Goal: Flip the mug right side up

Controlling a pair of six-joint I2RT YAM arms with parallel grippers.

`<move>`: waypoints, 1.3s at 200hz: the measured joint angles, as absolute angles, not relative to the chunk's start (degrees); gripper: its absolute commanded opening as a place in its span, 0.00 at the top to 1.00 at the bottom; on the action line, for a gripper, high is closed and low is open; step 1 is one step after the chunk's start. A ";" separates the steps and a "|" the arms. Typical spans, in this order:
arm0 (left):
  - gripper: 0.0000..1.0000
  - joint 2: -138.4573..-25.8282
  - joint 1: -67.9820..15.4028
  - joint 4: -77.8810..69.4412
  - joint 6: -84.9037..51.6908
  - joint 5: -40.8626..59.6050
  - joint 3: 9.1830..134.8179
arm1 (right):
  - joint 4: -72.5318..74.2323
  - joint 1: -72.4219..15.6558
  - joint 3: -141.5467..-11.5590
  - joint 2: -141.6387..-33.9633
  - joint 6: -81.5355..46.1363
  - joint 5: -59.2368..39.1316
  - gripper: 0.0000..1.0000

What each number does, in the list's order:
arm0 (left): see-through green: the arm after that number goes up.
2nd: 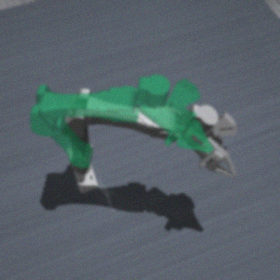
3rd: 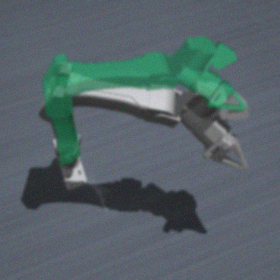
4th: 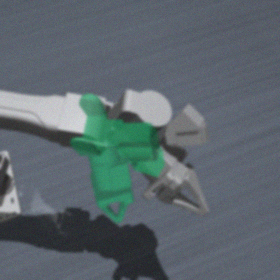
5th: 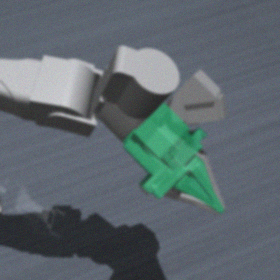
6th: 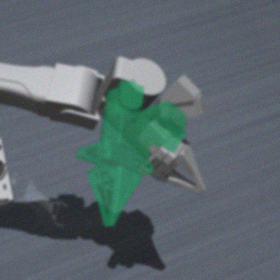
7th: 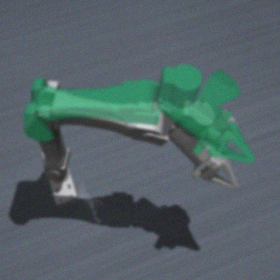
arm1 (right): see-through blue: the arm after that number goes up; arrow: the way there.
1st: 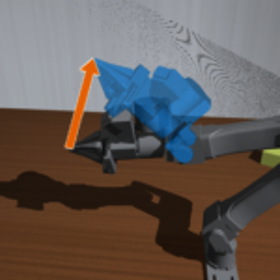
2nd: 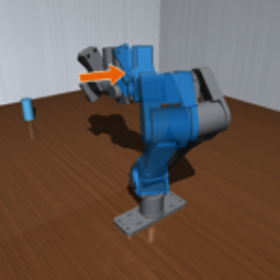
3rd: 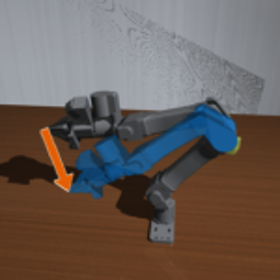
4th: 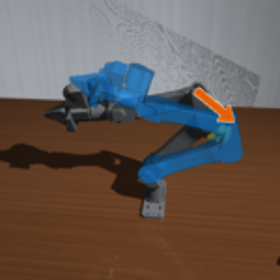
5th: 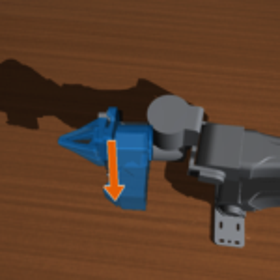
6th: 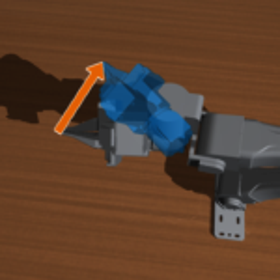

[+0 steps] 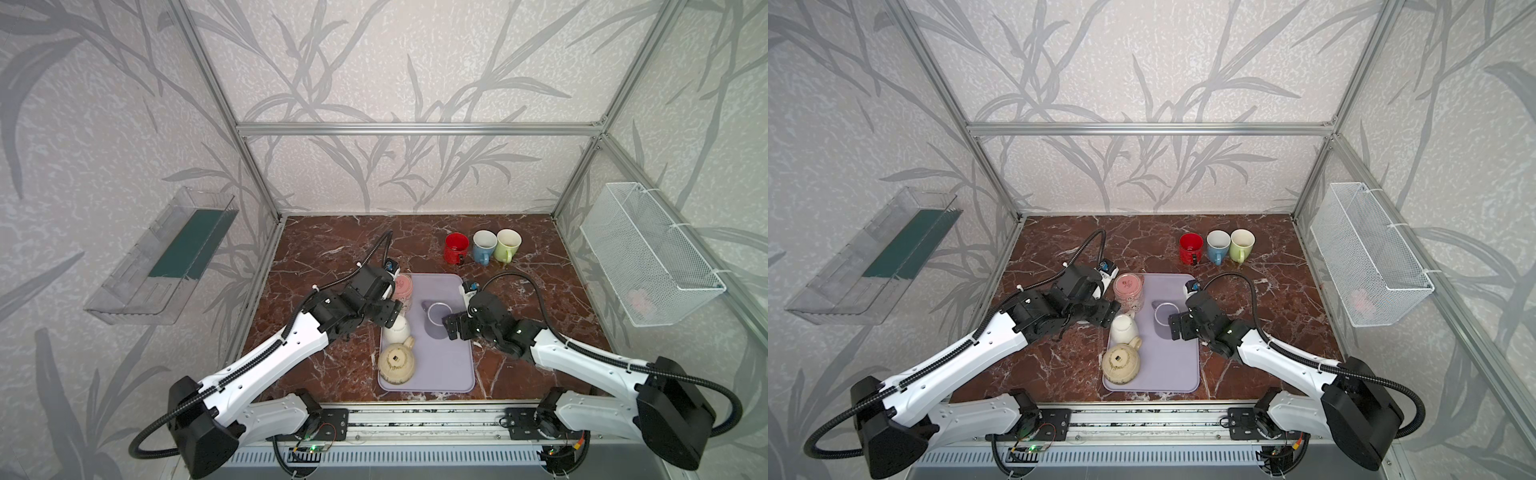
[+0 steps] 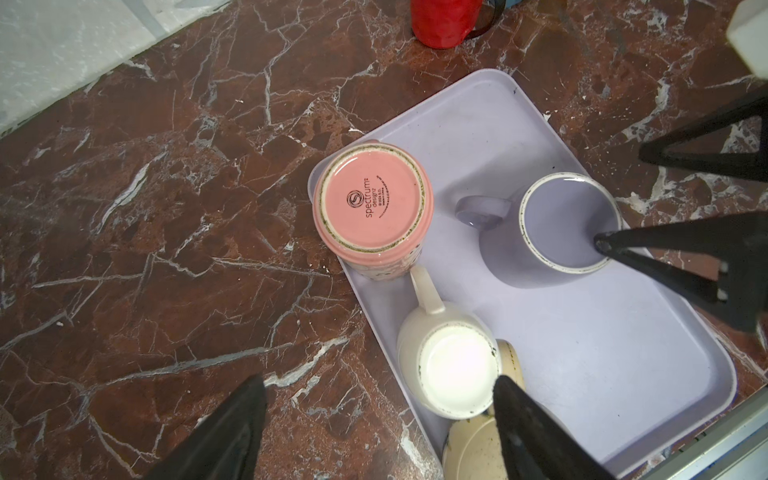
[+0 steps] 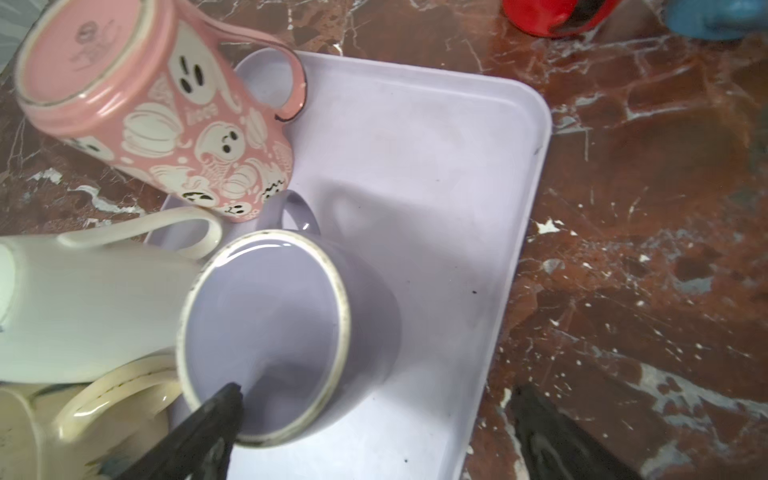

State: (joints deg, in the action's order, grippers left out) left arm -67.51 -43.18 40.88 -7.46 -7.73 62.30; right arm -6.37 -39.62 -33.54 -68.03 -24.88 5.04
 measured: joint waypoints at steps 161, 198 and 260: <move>0.86 -91.00 -49.08 49.74 -9.21 1.13 79.48 | -7.27 -27.64 -26.37 -54.83 -25.28 -2.81 0.01; 0.88 -96.25 -50.72 49.63 -10.94 4.19 79.50 | -5.93 -22.22 -23.18 -54.83 -27.59 -7.66 0.01; 0.90 -104.86 -53.41 48.60 -12.62 6.24 82.76 | -3.22 -20.32 -22.39 -54.00 -28.64 -11.60 0.01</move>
